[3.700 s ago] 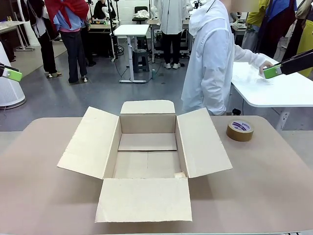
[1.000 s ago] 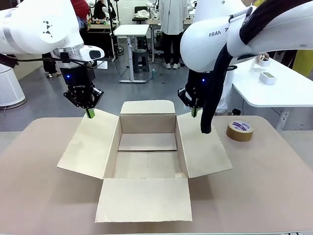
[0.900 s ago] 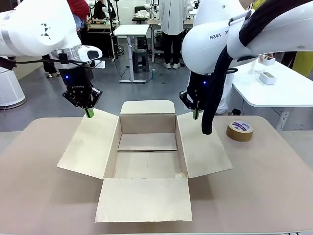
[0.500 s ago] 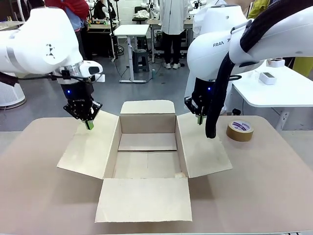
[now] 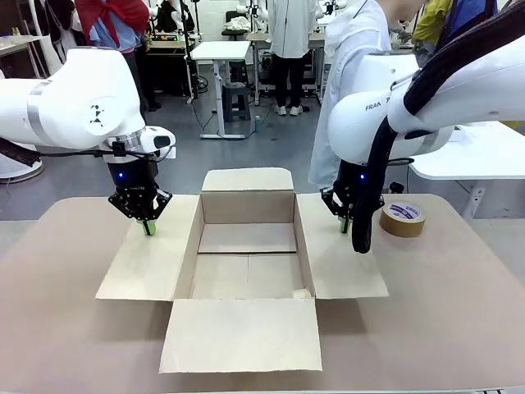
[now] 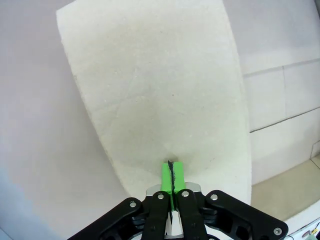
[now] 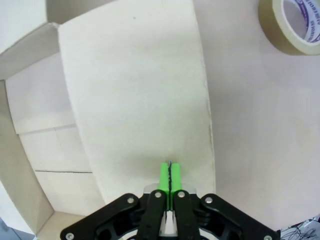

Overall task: Wrap the clocks to prevent damage.
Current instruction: Open the side flaps of the Package Box.

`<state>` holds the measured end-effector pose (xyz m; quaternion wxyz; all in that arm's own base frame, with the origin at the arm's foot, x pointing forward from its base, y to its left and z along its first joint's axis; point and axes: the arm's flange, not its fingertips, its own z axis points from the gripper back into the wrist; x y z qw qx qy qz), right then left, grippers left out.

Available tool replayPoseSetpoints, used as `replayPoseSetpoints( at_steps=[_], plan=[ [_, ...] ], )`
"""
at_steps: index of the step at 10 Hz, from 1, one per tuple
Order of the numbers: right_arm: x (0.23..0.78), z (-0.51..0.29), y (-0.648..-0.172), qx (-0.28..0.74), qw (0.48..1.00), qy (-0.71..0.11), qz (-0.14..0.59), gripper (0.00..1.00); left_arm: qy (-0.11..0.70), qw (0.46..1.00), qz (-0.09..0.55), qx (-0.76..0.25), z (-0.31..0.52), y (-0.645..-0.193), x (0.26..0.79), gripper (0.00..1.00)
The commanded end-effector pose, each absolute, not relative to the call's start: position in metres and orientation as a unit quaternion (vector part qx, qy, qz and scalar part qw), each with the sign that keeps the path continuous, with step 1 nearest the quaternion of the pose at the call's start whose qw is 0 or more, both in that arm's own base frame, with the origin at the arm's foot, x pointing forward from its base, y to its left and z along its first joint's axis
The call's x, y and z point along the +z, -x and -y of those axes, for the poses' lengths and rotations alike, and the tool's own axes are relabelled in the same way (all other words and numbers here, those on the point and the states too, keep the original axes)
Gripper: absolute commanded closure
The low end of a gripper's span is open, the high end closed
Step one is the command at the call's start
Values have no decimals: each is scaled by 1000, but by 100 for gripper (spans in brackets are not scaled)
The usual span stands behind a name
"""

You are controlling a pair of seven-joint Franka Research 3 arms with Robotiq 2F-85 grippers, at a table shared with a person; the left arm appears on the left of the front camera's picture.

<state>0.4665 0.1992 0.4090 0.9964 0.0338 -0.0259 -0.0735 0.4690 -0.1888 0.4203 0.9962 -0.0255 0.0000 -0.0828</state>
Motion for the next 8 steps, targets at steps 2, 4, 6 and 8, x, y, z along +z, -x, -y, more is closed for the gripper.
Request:
replayPoseSetpoints(
  at_steps=[2, 4, 6, 8],
  plan=[
    [381, -185, -471, -80, 994, -77, 16, 100, 43, 997, 6, -58, 185, -469, 391, 100],
    [373, -182, -473, -79, 993, -91, 13, 100, 49, 997, 4, -51, 186, -468, 374, 100],
    [378, -179, -471, -47, 991, -125, 14, 100, 58, 997, 11, -41, 187, -467, 375, 100],
    [375, -183, -475, -84, 993, -77, 9, 100, 44, 997, -3, -62, 183, -470, 375, 100]
  ],
)
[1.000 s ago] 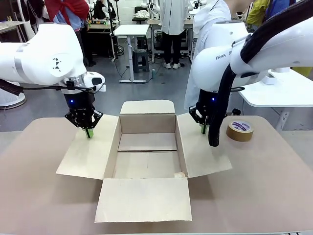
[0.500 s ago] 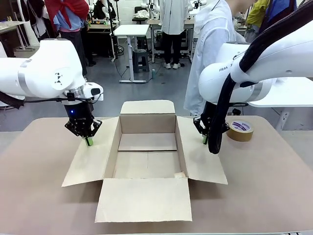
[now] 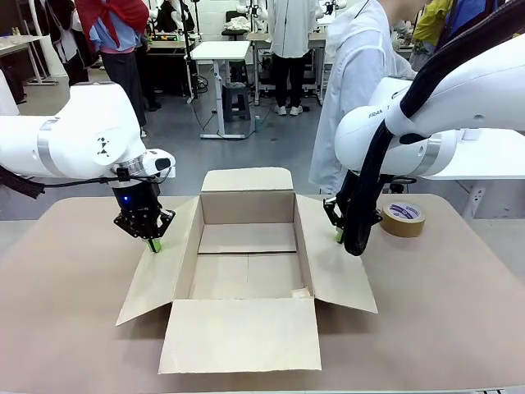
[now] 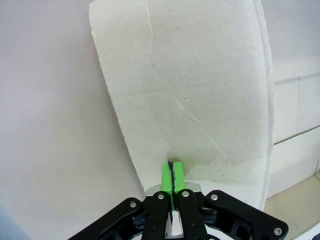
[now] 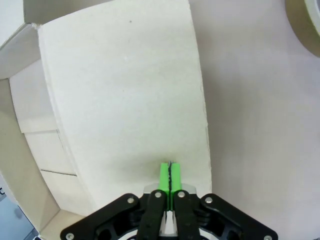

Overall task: Wrap the clocks to prevent damage.
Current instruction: Open the side flaps of the Package Box, then once the human has placed the objects inside and stepped back, release both hands from the side flaps of the Package Box.

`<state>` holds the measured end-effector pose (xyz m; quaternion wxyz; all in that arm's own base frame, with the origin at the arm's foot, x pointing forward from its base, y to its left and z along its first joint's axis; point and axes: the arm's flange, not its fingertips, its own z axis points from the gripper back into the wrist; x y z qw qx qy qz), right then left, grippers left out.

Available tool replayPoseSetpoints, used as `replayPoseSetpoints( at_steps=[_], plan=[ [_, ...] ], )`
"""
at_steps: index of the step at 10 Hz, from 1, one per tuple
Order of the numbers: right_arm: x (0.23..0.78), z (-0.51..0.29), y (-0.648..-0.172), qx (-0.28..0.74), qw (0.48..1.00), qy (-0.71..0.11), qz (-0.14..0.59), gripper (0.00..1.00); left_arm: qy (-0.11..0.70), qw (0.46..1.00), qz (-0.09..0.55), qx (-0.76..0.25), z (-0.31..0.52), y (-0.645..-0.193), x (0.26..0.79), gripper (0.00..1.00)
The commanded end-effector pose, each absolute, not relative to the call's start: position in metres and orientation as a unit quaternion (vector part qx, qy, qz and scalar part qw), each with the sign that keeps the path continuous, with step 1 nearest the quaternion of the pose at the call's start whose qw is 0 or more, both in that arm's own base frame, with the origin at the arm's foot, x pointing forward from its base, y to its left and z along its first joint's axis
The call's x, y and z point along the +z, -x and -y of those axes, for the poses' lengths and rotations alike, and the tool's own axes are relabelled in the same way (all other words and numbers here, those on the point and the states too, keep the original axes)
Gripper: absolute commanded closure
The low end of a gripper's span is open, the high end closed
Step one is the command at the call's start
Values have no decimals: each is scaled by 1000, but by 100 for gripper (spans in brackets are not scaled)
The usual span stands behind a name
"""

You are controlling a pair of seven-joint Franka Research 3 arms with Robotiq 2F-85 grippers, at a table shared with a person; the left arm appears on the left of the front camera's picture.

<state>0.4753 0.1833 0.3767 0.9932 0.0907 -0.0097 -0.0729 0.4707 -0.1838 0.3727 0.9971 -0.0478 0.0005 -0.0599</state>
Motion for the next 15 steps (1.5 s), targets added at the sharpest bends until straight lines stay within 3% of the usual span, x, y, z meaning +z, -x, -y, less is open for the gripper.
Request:
replayPoseSetpoints(
  at_steps=[1, 15],
  plan=[
    [375, -183, -475, -84, 993, -77, 9, 100, 44, 997, -3, -62, 183, -470, 375, 100],
    [375, -183, -475, -84, 993, -77, 9, 100, 44, 997, -3, -62, 183, -470, 375, 100]
  ],
)
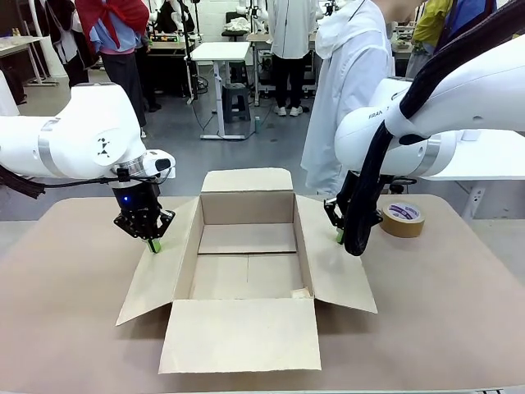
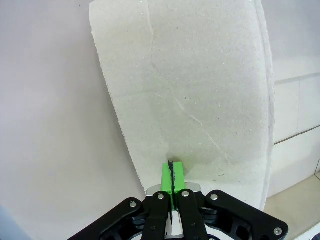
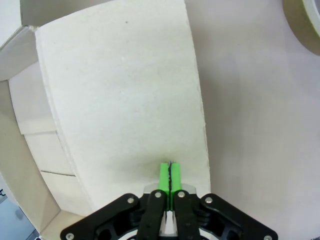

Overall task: Wrap the clocks to prevent damage.
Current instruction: Once the human has placed the objects inside and stepped back, release both hands from the side flaps of the Package Box.

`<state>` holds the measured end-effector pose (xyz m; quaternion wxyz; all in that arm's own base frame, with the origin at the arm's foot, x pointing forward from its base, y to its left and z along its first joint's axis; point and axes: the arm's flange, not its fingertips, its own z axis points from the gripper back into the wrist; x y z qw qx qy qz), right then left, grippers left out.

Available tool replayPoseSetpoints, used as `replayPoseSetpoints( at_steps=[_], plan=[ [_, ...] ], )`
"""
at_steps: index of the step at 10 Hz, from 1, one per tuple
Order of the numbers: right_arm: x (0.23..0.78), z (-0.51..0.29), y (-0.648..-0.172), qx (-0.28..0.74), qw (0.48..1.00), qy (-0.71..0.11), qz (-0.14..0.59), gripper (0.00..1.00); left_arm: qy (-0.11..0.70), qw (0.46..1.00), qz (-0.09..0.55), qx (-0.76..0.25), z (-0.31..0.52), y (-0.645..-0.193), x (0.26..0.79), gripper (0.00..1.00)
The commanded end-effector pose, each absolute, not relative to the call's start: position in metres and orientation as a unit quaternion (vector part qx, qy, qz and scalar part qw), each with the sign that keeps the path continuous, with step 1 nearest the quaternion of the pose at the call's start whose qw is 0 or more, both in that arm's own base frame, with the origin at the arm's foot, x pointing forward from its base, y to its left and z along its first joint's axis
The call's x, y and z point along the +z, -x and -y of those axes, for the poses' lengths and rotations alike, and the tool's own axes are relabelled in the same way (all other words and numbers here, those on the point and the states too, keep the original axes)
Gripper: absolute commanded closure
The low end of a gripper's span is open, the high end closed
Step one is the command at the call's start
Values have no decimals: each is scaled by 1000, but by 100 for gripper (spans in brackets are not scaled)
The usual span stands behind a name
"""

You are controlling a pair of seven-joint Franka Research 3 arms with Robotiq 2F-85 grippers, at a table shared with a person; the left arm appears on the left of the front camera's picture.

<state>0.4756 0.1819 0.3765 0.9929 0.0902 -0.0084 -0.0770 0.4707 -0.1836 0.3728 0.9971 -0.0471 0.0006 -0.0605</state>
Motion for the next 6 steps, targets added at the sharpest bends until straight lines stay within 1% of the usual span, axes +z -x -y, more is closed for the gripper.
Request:
replayPoseSetpoints(
  at_steps=[1, 6],
  plan=[
    [375, -183, -475, -84, 993, -77, 9, 100, 44, 997, -3, -62, 183, -470, 375, 100],
    [375, -183, -475, -84, 993, -77, 9, 100, 44, 997, -3, -62, 183, -470, 375, 100]
  ],
)
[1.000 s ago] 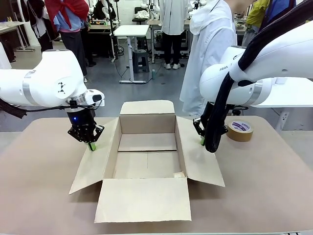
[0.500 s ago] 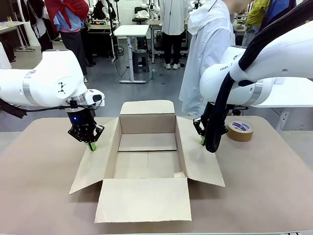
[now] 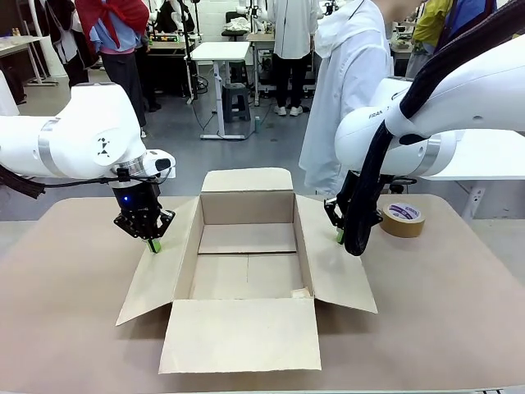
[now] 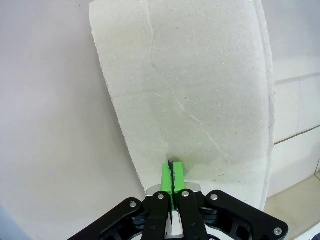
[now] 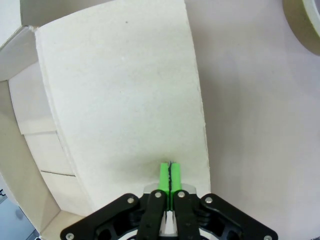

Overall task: Wrap the clocks to prevent damage.
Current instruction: Once the human has placed the objects inside and stepped back, release both hands from the side flaps of the Package Box.

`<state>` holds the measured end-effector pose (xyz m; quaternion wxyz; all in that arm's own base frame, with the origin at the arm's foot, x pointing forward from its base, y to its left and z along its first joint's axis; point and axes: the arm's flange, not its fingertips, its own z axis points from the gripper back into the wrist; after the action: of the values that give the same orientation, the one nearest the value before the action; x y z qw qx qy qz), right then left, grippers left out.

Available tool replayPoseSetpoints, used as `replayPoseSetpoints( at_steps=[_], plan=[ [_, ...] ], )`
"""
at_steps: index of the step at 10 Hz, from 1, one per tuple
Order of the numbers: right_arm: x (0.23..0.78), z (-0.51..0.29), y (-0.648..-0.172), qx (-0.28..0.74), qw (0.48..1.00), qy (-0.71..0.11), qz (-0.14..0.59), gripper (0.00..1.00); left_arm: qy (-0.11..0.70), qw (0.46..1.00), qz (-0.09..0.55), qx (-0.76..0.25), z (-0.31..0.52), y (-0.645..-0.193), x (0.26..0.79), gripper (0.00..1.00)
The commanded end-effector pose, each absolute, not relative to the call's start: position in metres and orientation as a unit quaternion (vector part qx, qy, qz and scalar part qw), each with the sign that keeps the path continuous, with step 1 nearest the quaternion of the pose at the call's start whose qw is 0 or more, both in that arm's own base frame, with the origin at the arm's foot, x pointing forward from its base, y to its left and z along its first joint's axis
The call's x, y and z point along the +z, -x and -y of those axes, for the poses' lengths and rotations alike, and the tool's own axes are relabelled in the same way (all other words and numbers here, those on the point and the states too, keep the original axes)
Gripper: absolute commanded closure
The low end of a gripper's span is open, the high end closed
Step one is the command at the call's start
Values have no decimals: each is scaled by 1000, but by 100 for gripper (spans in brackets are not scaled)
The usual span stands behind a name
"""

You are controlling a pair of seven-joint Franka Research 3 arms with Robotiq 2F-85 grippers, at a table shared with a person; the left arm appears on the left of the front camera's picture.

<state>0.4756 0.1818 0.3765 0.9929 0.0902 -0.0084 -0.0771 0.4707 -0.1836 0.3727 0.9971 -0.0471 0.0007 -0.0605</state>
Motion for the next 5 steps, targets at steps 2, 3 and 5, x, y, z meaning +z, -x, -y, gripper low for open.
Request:
replayPoseSetpoints(
  at_steps=[2, 3, 5],
  plan=[
    [375, -183, -475, -84, 993, -77, 9, 100, 44, 997, -3, -62, 183, -470, 375, 100],
    [375, -183, -475, -84, 993, -77, 9, 100, 44, 997, -3, -62, 183, -470, 375, 100],
    [375, -183, -475, -84, 993, -77, 9, 100, 44, 997, -3, -62, 183, -470, 375, 100]
  ],
)
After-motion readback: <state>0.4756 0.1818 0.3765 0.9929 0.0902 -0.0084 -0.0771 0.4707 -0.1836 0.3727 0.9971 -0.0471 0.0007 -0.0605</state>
